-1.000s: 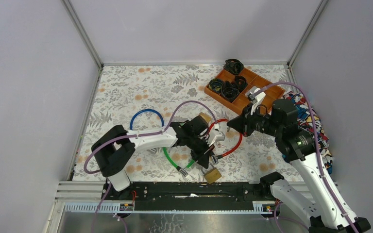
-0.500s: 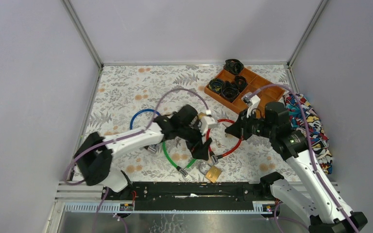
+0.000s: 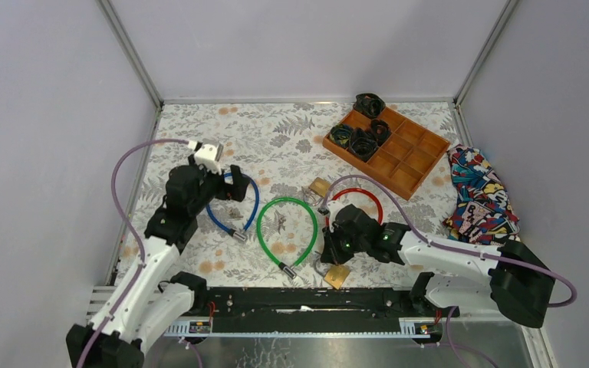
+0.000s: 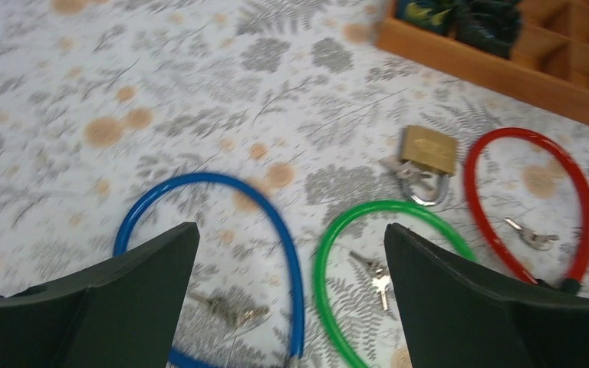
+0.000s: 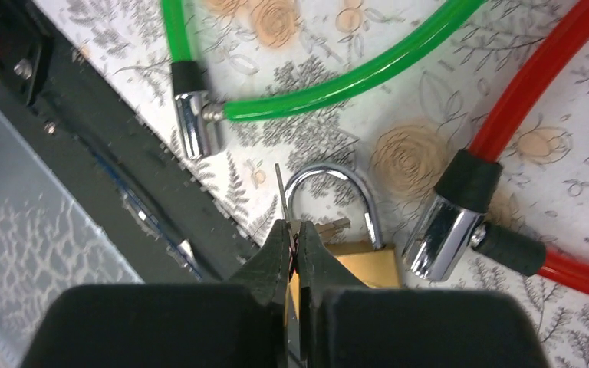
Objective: Lock with the key
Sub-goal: Place the key at the center of the board.
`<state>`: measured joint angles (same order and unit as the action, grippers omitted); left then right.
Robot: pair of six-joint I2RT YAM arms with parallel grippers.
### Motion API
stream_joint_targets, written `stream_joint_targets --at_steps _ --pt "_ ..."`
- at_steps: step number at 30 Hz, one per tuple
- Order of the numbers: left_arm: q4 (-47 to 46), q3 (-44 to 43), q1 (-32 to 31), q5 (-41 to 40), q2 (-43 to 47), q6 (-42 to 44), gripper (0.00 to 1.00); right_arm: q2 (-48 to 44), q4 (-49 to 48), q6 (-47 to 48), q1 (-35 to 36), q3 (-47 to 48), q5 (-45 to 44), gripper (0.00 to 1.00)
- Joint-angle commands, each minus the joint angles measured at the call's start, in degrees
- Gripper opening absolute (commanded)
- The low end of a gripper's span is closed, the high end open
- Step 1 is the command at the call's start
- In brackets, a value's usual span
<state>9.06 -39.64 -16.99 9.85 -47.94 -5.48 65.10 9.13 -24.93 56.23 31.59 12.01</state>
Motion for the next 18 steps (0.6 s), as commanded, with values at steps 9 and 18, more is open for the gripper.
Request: stream_joint_targets --at_steps 9,18 --pt "-1.3 7.61 3.96 -5.35 12.73 -2.72 0.98 4.13 -10.61 -2.27 1.64 -1.6 -3.38 0.0" --pt "-2.1 8.27 5.21 -4.95 13.58 -2.85 0.98 4.54 -1.09 0.41 2.23 1.61 -4.27 0.29"
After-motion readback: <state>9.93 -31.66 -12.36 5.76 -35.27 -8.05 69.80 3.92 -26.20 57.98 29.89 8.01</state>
